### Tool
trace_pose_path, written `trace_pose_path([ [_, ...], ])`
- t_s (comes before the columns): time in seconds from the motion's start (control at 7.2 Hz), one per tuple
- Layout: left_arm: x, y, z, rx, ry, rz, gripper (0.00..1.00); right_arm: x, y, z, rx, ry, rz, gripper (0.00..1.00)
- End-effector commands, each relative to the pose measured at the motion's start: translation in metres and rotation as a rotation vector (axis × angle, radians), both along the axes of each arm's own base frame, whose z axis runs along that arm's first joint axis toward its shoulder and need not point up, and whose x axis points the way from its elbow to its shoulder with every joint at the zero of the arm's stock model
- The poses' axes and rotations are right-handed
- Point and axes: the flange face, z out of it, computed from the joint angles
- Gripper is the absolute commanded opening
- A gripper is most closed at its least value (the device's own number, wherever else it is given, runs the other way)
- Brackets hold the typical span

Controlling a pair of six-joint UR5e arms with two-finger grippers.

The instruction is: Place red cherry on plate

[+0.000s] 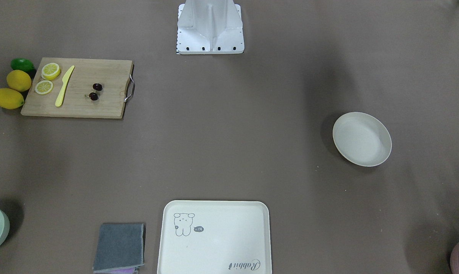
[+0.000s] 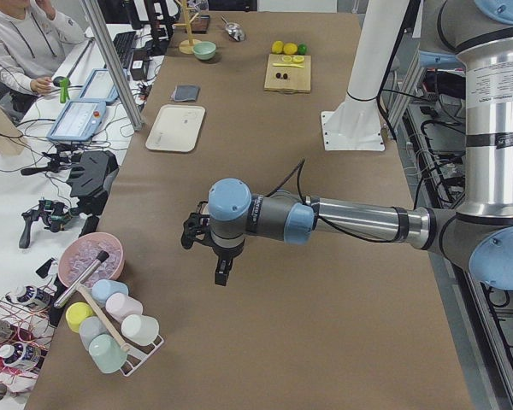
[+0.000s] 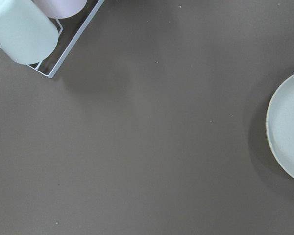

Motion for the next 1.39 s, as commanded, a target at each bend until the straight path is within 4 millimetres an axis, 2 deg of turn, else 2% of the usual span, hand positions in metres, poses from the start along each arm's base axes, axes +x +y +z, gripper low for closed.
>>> trace_pose_path([
  [0.0,0.001,-0.006,-0.003,-0.003,0.009,0.002,0.98,0.0,0.001,-0.002,-0.001,-0.012,0.001,1.0],
  [0.42,-0.001,-0.053,-0.049,-0.029,0.008,-0.003,0.98,0.009,0.01,-0.008,-0.002,-0.034,0.014,1.0],
  [0.56,0.0,-0.079,-0.083,-0.056,0.008,-0.004,0.98,0.009,0.009,-0.009,0.0,-0.036,0.014,1.0],
  [0.69,0.007,-0.111,-0.13,-0.08,0.009,0.004,0.98,0.007,0.01,-0.009,-0.003,-0.059,0.01,1.0],
  [0.83,0.03,-0.131,-0.15,-0.11,0.032,0.041,0.98,0.006,0.011,-0.01,-0.003,-0.071,0.006,1.0],
  [1.11,0.094,-0.129,-0.152,-0.134,0.076,0.076,0.98,0.006,0.006,-0.011,0.002,-0.061,0.008,1.0],
  [1.25,0.126,-0.115,-0.122,-0.128,0.084,0.099,0.98,0.006,0.009,-0.007,-0.008,-0.064,0.007,1.0],
])
